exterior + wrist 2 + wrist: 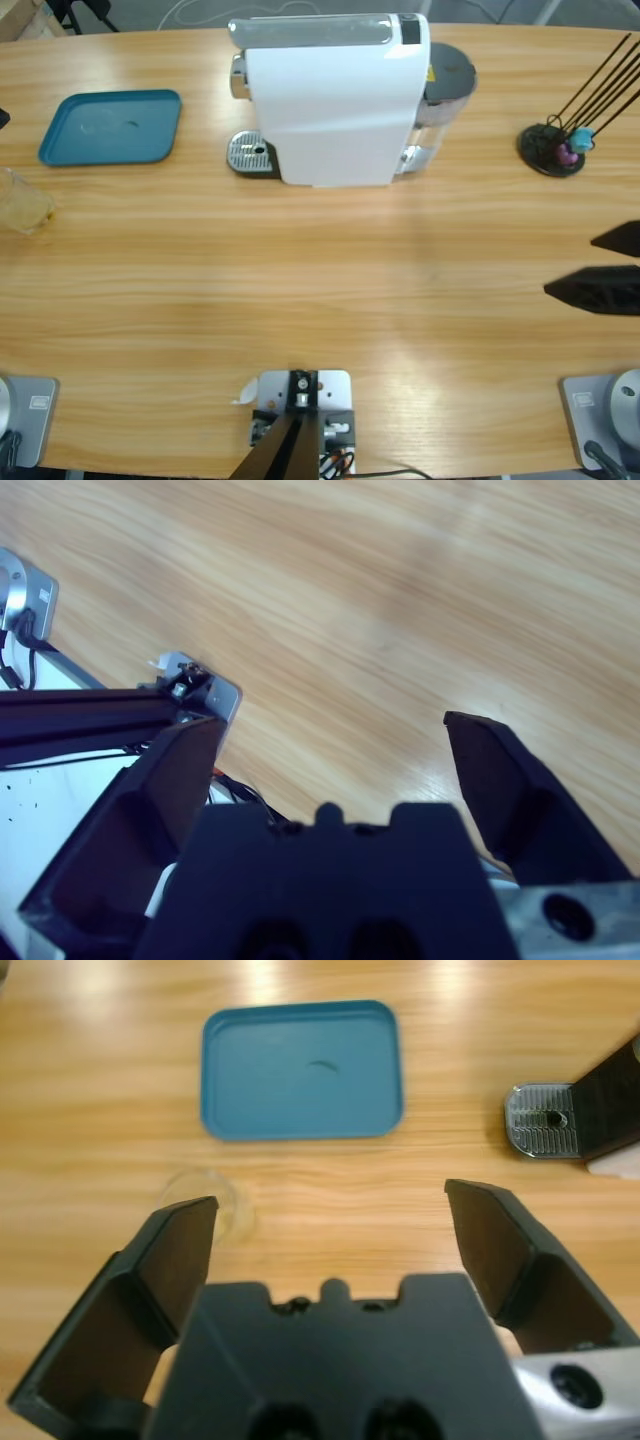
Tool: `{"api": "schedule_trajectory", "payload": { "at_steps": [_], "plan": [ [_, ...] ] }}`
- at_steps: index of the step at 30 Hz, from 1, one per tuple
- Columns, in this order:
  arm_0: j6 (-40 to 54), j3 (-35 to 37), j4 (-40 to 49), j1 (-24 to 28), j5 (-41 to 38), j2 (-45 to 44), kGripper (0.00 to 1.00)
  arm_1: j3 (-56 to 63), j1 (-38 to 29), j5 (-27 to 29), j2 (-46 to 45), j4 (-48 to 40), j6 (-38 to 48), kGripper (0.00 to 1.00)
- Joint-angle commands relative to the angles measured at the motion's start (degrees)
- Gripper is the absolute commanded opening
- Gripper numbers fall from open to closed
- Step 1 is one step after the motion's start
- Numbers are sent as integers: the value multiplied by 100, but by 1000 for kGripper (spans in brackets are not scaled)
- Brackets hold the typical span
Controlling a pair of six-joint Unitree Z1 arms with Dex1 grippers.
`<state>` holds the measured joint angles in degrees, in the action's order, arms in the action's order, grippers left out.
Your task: Pour coffee
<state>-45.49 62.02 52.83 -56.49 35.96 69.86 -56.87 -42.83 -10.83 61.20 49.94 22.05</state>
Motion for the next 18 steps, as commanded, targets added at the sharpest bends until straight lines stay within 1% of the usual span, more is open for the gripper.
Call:
{"api": "schedule_trajectory", "payload": {
  "at_steps": [1,4,5,8,10,12,15,18],
  "plan": [
    [-2006,105,1827,-11,475,819,1000,459,73,-269,-284,88,10,1000],
    [-3286,69,2477,-190,417,815,1000,424,73,-283,-185,218,-108,1000],
    [-3713,-14,2563,-271,348,819,1000,424,73,-311,-108,248,-154,1000],
    [-4592,-323,2525,-597,4,959,1000,491,73,-571,126,239,-257,1000],
    [-5490,-606,2518,-751,-58,1147,1000,514,64,-591,226,247,-347,1000],
    [-5743,-772,2462,-878,-46,1216,1000,495,64,-455,321,364,-368,1000],
    [-5759,-835,2437,-1094,348,1379,1000,470,66,-318,464,385,-333,1000],
    [-5771,-1020,2419,-1110,440,1387,997,491,66,-253,516,283,-333,1000]
  ]
}}
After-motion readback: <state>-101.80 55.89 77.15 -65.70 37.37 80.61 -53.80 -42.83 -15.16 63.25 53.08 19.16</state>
